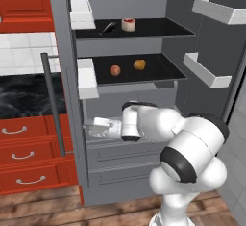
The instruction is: Gather the onion and potato from the fridge and place them on a tray on the dining counter. Then gather the steak and fish from the fridge and place them on the other tray.
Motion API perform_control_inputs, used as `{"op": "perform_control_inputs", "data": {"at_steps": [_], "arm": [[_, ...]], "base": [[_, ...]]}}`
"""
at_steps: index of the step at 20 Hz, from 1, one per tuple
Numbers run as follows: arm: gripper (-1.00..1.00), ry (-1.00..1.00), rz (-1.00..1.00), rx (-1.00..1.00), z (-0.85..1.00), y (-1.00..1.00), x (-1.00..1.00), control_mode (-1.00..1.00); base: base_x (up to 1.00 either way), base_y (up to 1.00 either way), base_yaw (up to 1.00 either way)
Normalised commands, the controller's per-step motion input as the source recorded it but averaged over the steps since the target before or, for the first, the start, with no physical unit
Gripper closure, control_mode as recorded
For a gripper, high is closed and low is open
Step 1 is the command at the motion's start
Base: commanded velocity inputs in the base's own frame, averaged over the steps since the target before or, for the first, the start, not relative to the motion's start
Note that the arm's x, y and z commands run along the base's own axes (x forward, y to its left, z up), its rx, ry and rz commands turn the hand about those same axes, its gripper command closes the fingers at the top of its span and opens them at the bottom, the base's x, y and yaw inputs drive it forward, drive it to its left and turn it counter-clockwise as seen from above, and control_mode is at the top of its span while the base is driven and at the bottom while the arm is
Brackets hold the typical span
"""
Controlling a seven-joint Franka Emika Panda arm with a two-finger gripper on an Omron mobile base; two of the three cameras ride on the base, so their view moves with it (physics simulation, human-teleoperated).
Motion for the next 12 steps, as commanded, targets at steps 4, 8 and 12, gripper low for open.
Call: {"op": "perform_control_inputs", "data": {"at_steps": [4,8,12], "arm": [[-1.00,-0.05,0.00,-0.03,0.56,-0.17,-0.99,-1.00],[-1.00,-0.04,0.00,-0.01,0.68,-0.30,-0.97,-1.00],[-1.00,-0.01,0.00,0.00,0.83,-0.25,-0.74,-1.00]], "base": [[0.00,0.00,0.00],[0.00,0.00,0.00],[0.00,0.00,0.00]]}}
